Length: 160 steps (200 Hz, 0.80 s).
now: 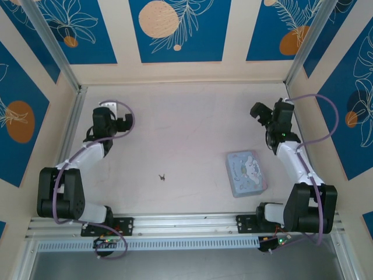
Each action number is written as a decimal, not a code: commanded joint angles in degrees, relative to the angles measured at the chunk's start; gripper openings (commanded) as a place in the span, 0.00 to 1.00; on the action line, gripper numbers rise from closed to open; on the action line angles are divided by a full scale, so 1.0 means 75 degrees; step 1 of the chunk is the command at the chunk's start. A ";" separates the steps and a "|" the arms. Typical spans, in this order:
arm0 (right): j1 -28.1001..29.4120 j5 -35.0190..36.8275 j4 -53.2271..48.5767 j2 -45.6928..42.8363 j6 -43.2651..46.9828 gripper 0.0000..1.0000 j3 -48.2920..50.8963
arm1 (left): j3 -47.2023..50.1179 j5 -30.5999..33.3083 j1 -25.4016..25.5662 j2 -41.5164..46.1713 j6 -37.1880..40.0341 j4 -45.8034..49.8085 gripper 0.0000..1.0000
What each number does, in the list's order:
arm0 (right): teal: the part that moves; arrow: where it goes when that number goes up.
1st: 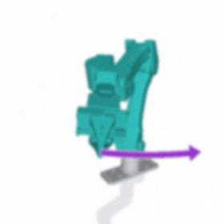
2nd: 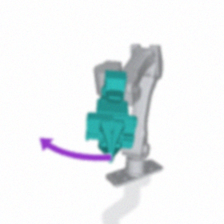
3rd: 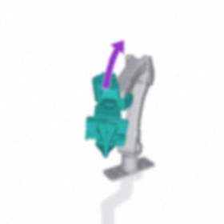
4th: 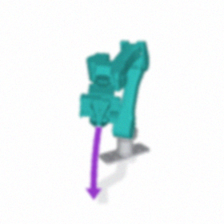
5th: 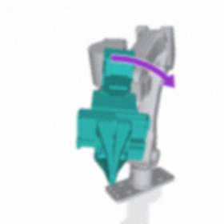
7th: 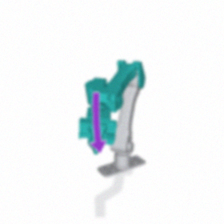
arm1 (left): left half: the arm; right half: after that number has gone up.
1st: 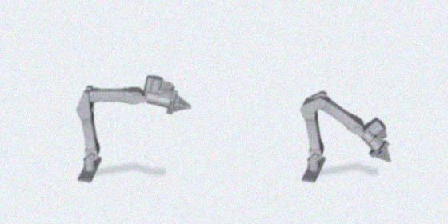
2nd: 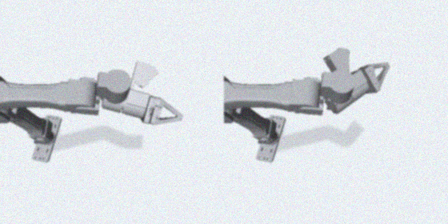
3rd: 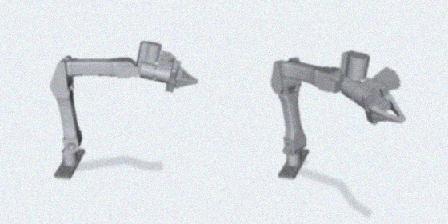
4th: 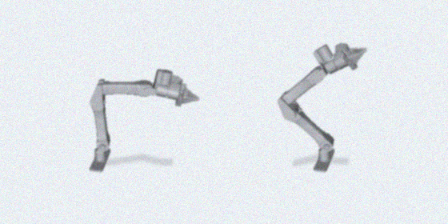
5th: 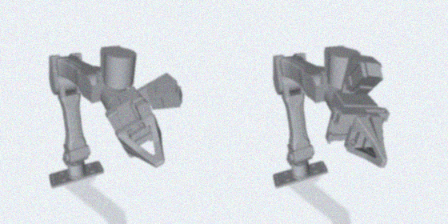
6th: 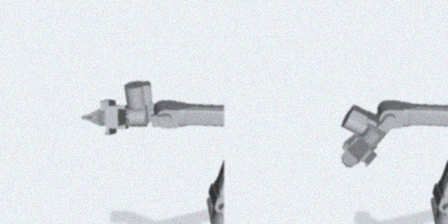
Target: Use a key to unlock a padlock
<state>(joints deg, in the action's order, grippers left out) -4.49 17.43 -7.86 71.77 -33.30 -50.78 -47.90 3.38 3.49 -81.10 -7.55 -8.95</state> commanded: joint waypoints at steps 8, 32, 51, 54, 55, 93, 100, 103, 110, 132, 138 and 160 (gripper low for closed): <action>0.0032 -0.0092 -0.4510 -0.0207 -0.1370 0.96 -0.0409 | -0.0979 -0.0446 -0.0011 0.0179 -0.1556 0.2617 1.00; 0.0070 -0.0381 -0.5433 -0.0900 -0.1738 0.96 -0.0051 | -0.1182 -0.0930 0.0204 0.0395 -0.2082 0.3049 1.00; 0.0279 -0.0188 -0.6095 -0.1373 -0.1997 0.97 0.0151 | -0.1194 -0.0989 0.0514 0.0611 -0.2186 0.3117 1.00; 0.0332 -0.0144 -0.6170 -0.1437 -0.2031 0.97 0.0169 | -0.1187 -0.0994 0.0560 0.0651 -0.2200 0.3117 1.00; 0.0348 -0.0138 -0.6194 -0.1448 -0.2036 0.97 0.0183 | -0.1185 -0.0991 0.0581 0.0664 -0.2202 0.3122 1.00; 0.1341 0.0299 -0.6776 -0.1446 -0.2594 1.00 0.0449 | -0.1251 -0.0632 0.1269 0.0845 -0.2146 0.3244 1.00; 0.1639 0.0476 -0.6814 -0.1338 -0.2713 1.00 0.0519 | -0.1276 -0.0601 0.1363 0.0844 -0.2145 0.3284 1.00; 0.1707 0.0541 -0.6826 -0.1277 -0.2762 1.00 0.0549 | -0.1292 -0.0602 0.1400 0.0843 -0.2144 0.3293 1.00; 0.1921 0.0613 -0.6828 -0.1120 -0.2868 1.00 0.0613 | -0.1322 -0.0592 0.1470 0.0841 -0.2145 0.3324 1.00; 0.2467 0.0018 -0.6386 -0.0612 -0.3173 1.00 0.0840 | -0.1378 -0.0559 0.1664 0.0803 -0.2129 0.3389 1.00; 0.2696 -0.0189 -0.6213 -0.0514 -0.3334 1.00 0.0869 | -0.1383 -0.0539 0.1701 0.0810 -0.2134 0.3415 1.00; 0.3550 -0.0824 -0.5459 -0.0279 -0.4088 1.00 0.0814 | -0.1389 -0.0522 0.1839 0.0767 -0.2161 0.3437 1.00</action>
<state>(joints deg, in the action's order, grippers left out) 16.03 21.89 -55.05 66.74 -55.05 -46.48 -56.21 -1.45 16.01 -75.90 -22.65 14.90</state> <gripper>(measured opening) 0.997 0.998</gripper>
